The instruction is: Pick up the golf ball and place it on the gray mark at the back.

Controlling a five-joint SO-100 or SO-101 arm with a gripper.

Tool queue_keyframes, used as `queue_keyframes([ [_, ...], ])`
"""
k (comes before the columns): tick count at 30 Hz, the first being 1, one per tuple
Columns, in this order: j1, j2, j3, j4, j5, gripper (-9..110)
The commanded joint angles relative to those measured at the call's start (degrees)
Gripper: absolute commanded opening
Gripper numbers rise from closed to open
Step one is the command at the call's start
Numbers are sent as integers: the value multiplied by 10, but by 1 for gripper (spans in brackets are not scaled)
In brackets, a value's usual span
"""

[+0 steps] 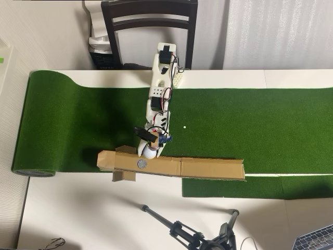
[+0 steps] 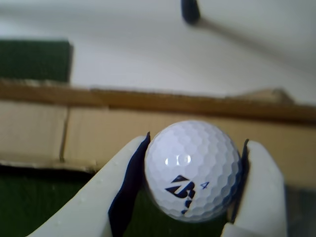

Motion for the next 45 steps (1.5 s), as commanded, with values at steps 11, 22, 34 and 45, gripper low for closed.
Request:
queue_keyframes([
  [11, -13, -113, -229, 91, 0, 22],
  [22, -11, -144, -255, 101, 4, 22],
  [34, -9, -145, -255, 95, 5, 22],
  [45, -12, -145, -255, 91, 18, 22],
])
